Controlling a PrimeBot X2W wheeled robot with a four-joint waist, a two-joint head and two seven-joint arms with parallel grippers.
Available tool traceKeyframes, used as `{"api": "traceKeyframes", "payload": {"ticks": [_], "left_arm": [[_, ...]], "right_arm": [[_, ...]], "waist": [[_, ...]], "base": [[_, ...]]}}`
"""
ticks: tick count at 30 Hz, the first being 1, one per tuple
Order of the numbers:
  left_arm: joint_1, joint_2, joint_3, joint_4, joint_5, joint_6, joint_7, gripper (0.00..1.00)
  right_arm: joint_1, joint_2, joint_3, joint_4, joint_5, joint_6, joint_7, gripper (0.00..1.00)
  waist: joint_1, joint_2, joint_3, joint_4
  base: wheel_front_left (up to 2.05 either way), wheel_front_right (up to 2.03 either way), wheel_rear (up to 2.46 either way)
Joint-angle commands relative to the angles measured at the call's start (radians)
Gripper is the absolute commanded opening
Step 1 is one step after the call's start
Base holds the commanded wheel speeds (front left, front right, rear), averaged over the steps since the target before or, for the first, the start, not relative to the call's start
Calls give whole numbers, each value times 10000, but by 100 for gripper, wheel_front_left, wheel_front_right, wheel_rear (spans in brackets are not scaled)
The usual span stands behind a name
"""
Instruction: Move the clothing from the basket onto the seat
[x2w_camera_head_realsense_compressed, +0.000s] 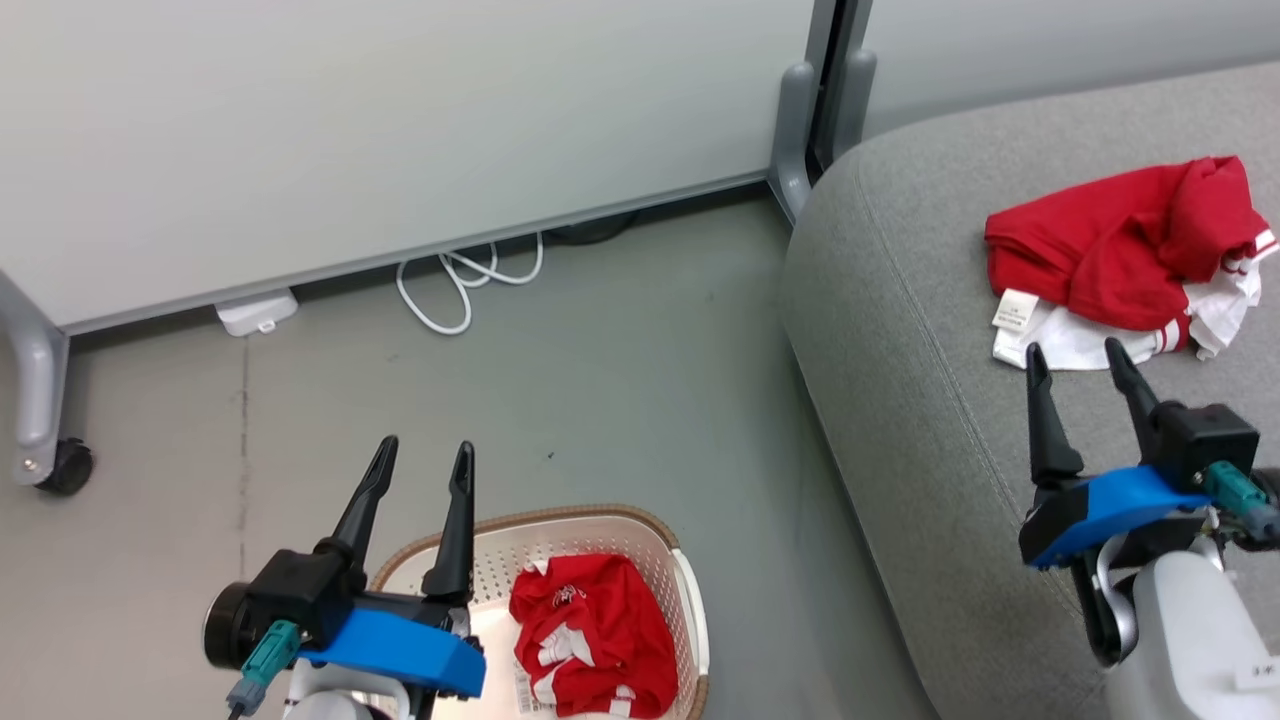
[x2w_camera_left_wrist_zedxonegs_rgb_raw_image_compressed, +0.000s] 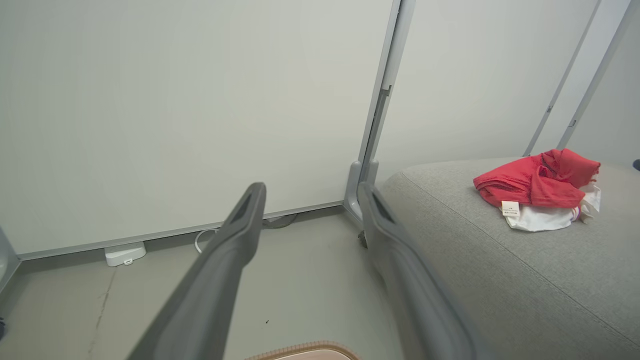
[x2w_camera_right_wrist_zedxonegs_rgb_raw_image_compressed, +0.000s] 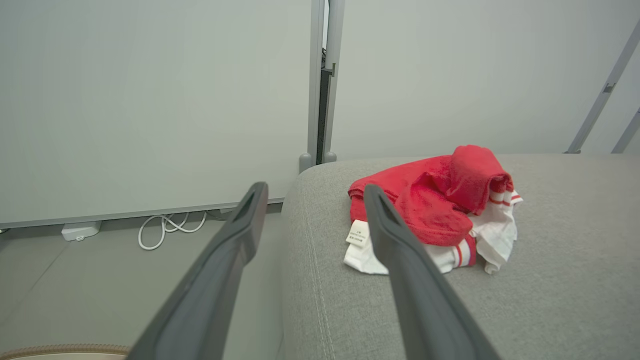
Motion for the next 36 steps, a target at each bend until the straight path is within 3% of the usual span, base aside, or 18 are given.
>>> {"api": "traceKeyframes", "payload": {"ticks": [1, 14, 22, 36], "left_arm": [[149, -21, 148, 86, 65, -15, -29, 100], [715, -109, 931, 595, 193, -90, -29, 100], [460, -83, 1342, 996, 139, -118, -28, 100], [542, -81, 1748, 1173, 256, -166, -28, 100]], "right_arm": [[382, 77, 97, -226, 0, 1, -36, 100], [2028, 449, 583, -1569, -197, 1, 389, 100], [2768, 464, 1138, -2370, 326, 1, 728, 100], [3278, 469, 1479, -2809, 657, 1, 933, 100]], "waist": [[3, -1, -290, 178], [3, -1, -1013, 864], [3, -1, -1093, 1404], [3, -1, -1109, 1622]], "base": [[0, 0, 0], [0, 0, 0], [0, 0, 0], [0, 0, 0]]}}
